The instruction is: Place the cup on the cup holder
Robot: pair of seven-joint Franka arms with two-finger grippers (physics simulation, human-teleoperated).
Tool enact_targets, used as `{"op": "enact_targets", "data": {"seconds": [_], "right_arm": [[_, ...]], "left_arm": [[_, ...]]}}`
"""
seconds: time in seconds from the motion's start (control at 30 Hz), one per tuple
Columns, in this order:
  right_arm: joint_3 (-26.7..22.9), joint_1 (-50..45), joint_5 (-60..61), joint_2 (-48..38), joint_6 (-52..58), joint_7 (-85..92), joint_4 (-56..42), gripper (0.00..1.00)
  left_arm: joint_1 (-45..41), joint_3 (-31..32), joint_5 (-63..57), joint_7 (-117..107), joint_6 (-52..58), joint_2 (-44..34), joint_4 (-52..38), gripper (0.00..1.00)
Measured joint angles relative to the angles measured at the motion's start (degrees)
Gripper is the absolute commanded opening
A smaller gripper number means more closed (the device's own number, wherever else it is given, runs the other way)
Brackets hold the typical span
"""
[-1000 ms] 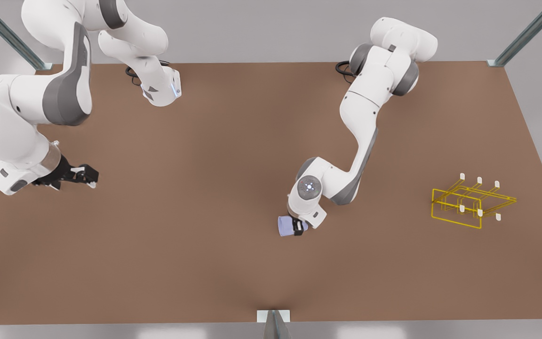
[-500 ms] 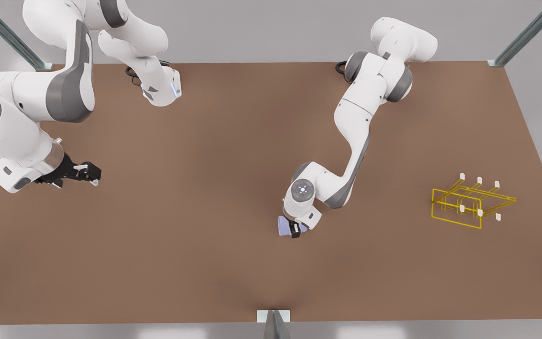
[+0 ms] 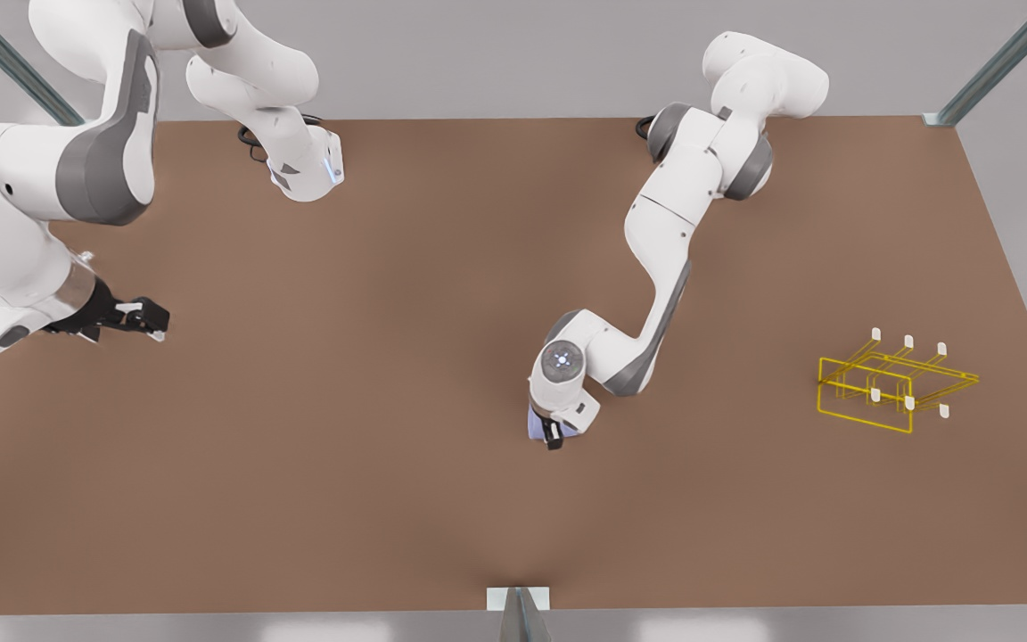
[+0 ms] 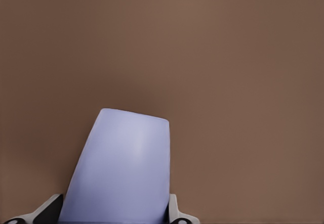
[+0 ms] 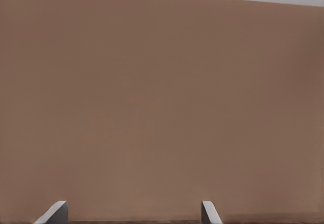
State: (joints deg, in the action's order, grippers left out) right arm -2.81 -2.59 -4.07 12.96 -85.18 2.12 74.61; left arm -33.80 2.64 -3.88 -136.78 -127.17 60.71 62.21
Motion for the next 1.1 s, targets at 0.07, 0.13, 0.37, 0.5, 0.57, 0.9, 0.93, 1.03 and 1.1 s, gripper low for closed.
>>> {"op": "enact_targets", "data": {"seconds": [0.07,0.13,0.37,0.5,0.57,0.9,0.93,1.03,1.1], "right_arm": [[-0.1,0.3,0.2,-2.5,-1.5,-0.1,4.7,1.00],[-0.1,0.3,0.6,-3.0,-2.6,-0.2,5.7,1.00],[0.2,-0.4,1.4,-2.8,-4.4,-0.5,5.1,1.00],[0.2,0.0,1.6,-2.8,-4.7,-0.7,5.1,1.00],[0.2,-0.1,1.7,-2.8,-4.8,-0.8,5.2,1.00],[0.1,0.1,1.7,-2.9,-4.8,-2.2,5.2,1.00],[0.1,0.1,1.7,-2.8,-4.8,-2.3,5.2,1.00],[0.1,0.1,1.7,-2.9,-4.8,-2.6,5.2,1.00],[0.0,0.1,1.7,-2.9,-4.9,-2.7,5.1,1.00]], "left_arm": [[0.0,0.0,0.0,-0.1,0.0,0.0,0.0,0.78],[0.0,0.0,0.1,-0.1,-0.1,-0.1,0.0,0.78],[0.5,0.0,0.1,0.1,0.8,-2.7,-1.0,0.81],[1.4,-1.3,-1.0,0.4,3.0,-5.5,-1.0,0.81],[1.6,-2.7,-2.9,0.6,5.0,-6.3,-1.0,0.81],[1.6,-5.1,-28.6,2.0,24.9,-6.9,-0.5,0.81],[1.6,-5.1,-32.1,2.3,27.6,-6.9,-0.5,0.81],[1.6,-7.2,-42.1,3.7,35.0,-6.8,-0.4,0.81],[1.6,-10.9,-48.2,4.9,38.6,-6.7,1.0,0.82]]}}
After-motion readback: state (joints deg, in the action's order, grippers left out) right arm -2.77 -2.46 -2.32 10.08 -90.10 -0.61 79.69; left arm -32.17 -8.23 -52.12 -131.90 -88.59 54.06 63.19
